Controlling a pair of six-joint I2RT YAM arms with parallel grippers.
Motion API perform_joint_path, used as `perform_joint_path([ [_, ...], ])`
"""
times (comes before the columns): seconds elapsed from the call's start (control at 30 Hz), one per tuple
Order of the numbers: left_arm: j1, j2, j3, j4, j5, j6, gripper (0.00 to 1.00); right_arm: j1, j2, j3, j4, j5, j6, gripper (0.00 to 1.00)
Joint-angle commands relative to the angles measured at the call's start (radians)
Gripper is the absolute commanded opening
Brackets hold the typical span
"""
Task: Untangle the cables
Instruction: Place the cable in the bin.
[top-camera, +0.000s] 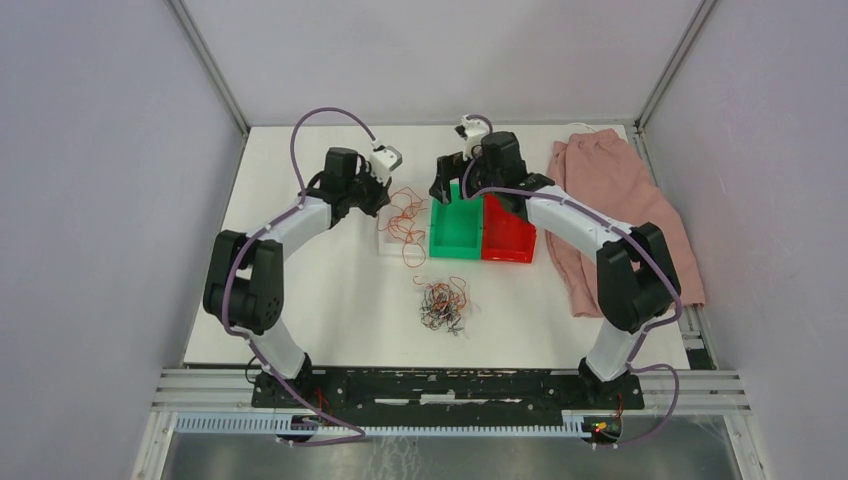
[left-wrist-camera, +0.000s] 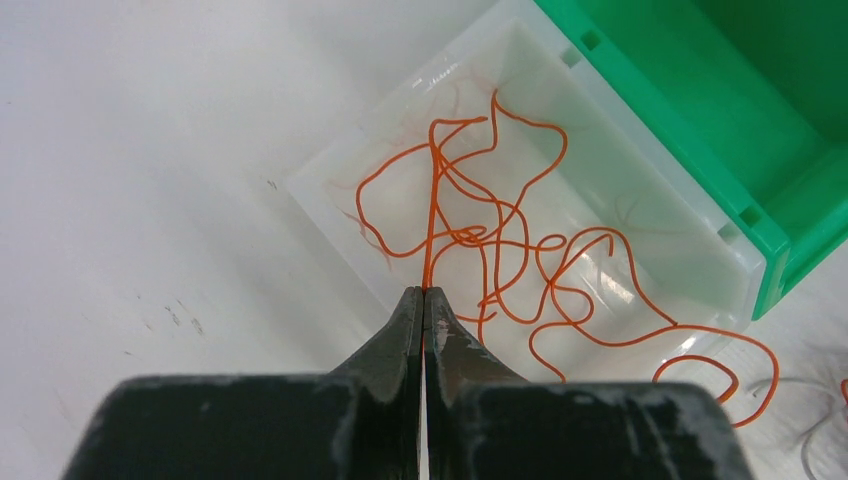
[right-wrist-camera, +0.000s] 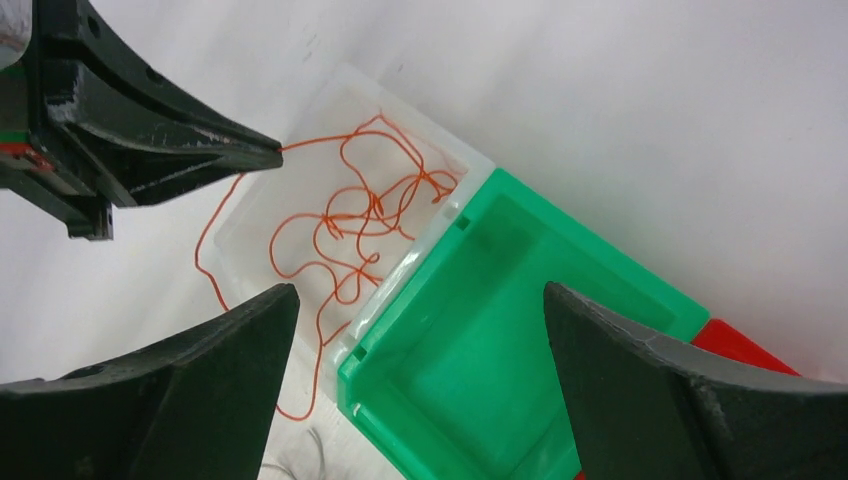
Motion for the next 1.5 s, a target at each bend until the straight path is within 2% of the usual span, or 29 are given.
perform_joint_path([
  [0.0,-0.006,0.014,0.112,-0.019,0.025,-0.070,0.03,-0.051,-0.032,0.019,0.114,-0.069,0.125,0.99],
  [0.1,-0.006,0.032,0.168,-0.039,0.005,-0.109,0.03,-0.075,-0.040,-0.018,0.178,-0.161,0.115,0.98],
  [0.17,-0.006,0.046,0.198,-0.041,-0.007,-0.131,0.03,-0.065,-0.063,-0.045,0.209,-0.166,0.085,0.92],
  [0.27,-0.006,0.063,0.221,-0.034,-0.020,-0.148,0.03,-0.047,-0.076,-0.064,0.195,-0.198,0.034,0.64],
  [0.33,-0.006,0.071,0.232,-0.038,-0.021,-0.148,0.03,-0.044,-0.069,-0.066,0.195,-0.280,0.029,0.55],
  [0.37,-0.006,0.073,0.235,-0.038,-0.023,-0.149,0.03,-0.040,-0.064,-0.070,0.204,-0.335,0.019,0.45],
  [0.4,-0.006,0.075,0.238,-0.040,-0.023,-0.148,0.03,-0.032,-0.057,-0.071,0.203,-0.383,0.007,0.39],
  [0.47,-0.006,0.078,0.243,-0.040,-0.025,-0.146,0.03,-0.007,-0.046,-0.077,0.211,-0.453,-0.015,0.38],
  [0.6,-0.006,0.088,0.255,-0.043,-0.026,-0.144,0.03,0.055,-0.020,-0.049,0.199,-0.488,-0.077,0.45],
  [0.67,-0.006,0.096,0.268,-0.046,-0.028,-0.143,0.03,0.070,0.015,-0.015,0.193,-0.552,-0.083,0.40],
  [0.8,-0.007,0.120,0.305,-0.053,-0.031,-0.146,0.03,0.075,0.103,0.052,0.171,-0.626,-0.066,0.23],
  [0.87,-0.007,0.131,0.320,-0.057,-0.029,-0.149,0.03,0.076,0.145,0.093,0.122,-0.631,-0.078,0.22],
  [0.97,-0.007,0.139,0.337,-0.059,-0.028,-0.147,0.03,0.079,0.205,0.166,0.031,-0.572,-0.121,0.22],
  [1.1,-0.005,0.150,0.369,-0.070,-0.020,-0.138,0.03,0.078,0.285,0.287,-0.074,-0.373,-0.145,0.21],
  [1.27,-0.008,0.146,0.401,-0.095,0.004,-0.120,0.03,0.081,0.345,0.341,-0.043,-0.212,-0.113,0.21],
  [1.47,-0.008,0.106,0.355,-0.109,0.034,-0.114,0.03,0.112,0.383,0.362,-0.014,-0.065,-0.120,0.21],
])
